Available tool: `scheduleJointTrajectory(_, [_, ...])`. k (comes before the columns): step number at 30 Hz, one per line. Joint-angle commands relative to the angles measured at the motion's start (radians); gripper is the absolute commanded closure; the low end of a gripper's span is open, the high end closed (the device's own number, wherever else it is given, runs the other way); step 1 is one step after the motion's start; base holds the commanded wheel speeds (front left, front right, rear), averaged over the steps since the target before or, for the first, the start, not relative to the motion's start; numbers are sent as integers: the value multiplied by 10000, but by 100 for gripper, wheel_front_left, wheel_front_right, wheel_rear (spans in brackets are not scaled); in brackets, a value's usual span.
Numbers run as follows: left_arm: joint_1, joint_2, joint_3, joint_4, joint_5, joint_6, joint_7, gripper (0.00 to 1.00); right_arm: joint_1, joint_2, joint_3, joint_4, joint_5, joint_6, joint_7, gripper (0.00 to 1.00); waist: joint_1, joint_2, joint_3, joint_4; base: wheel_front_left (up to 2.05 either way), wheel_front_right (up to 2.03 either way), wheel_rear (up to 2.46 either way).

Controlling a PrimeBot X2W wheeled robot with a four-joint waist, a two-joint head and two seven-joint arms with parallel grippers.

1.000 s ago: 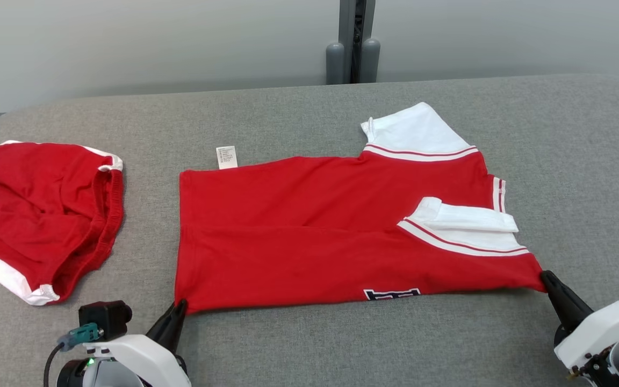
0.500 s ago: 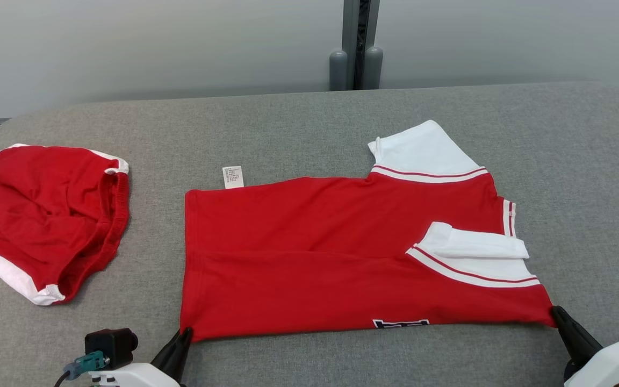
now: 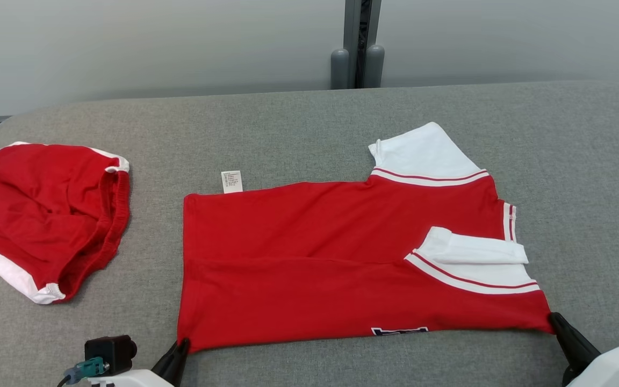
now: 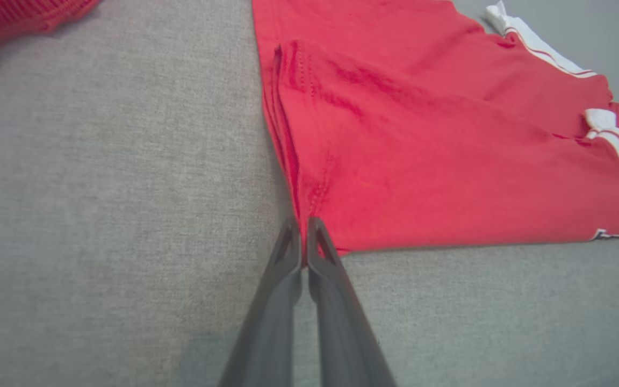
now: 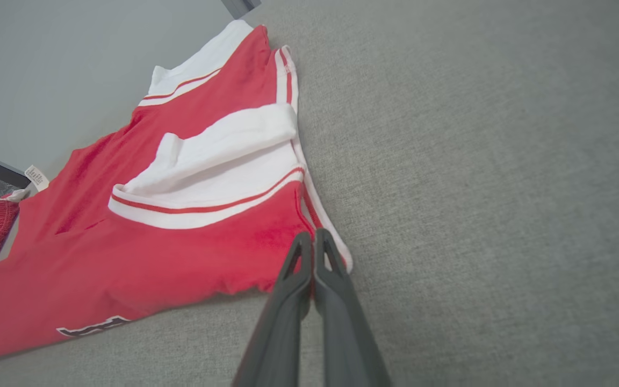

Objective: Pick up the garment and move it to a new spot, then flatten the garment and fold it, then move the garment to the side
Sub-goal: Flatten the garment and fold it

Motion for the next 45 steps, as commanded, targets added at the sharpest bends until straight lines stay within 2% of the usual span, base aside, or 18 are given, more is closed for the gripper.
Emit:
scheduleJointTrajectory(1, [129, 56, 45, 60, -22, 57, -7, 100, 60, -1, -76, -28, -54, -1, 29, 100, 0, 0, 5, 1, 0, 0, 0])
scheduleJointTrajectory(3, [115, 41, 42, 72, -43, 82, 29, 100, 74, 37, -127, -48, -86, -1, 99, 100, 0, 0, 22, 0, 0, 0, 0])
scheduleJointTrajectory(4, [110, 33, 37, 71, -52, 88, 49, 96, 84, 64, -162, -70, -78, -1, 138, 91, 0, 0, 26, -1, 0, 0, 0])
scheduleJointTrajectory(5, [105, 25, 33, 69, -64, 92, 55, 75, 97, 88, -194, -106, -72, -1, 169, 69, 0, 0, 26, -1, 0, 0, 0])
scheduleJointTrajectory(6, [101, 17, 35, 69, -72, 95, 58, 59, 109, 98, -225, -128, -82, -1, 177, 54, 0, 0, 25, -1, 0, 0, 0])
scheduleJointTrajectory(7, [98, 10, 41, 65, -81, 104, 65, 41, 122, 103, -264, -142, -106, -1, 201, 2, 0, 0, 20, 0, 0, 0, 0])
scheduleJointTrajectory(8, [102, 7, 53, 61, -91, 127, 72, 0, 138, 113, -310, -152, -123, -1, 227, 0, 0, 0, 18, -1, 0, 0, 0])
scheduleJointTrajectory(24, [-392, 413, 272, -931, 231, 535, 37, 0, 227, -38, -1232, -877, -779, 0, 586, 0, 0, 0, -204, -62, 0, 0, 0])
scheduleJointTrajectory(29, [-1175, 782, 322, -1256, 461, 528, 497, 0, -342, -236, -1598, -1462, -1329, 0, 1090, 0, 0, 0, -201, -97, 0, 0, 0])
scheduleJointTrajectory(34, [-2135, 1067, 433, -1104, 549, 393, 1168, 0, -1262, -140, -1804, -1809, -1773, 0, 1741, 0, 0, 0, 51, -156, 0, 0, 0])
scheduleJointTrajectory(39, [-3336, 1178, 648, -535, 232, -105, 2071, 0, -2875, 248, -1927, -1634, -2265, 0, 2500, 0, 0, 0, 599, -271, 0, 0, 0])
scheduleJointTrajectory(44, [-4623, 1175, 667, 251, -81, -948, 3225, 0, -4765, 533, -1715, -854, -2714, -1, 3223, 0, 0, 0, 1365, -271, 0, 0, 0])
scheduleJointTrajectory(45, [-5161, 1065, 711, 630, -309, -1320, 3736, 0, -5529, 639, -1622, -411, -2806, 0, 3544, 0, 0, 0, 1660, -218, 0, 0, 0])
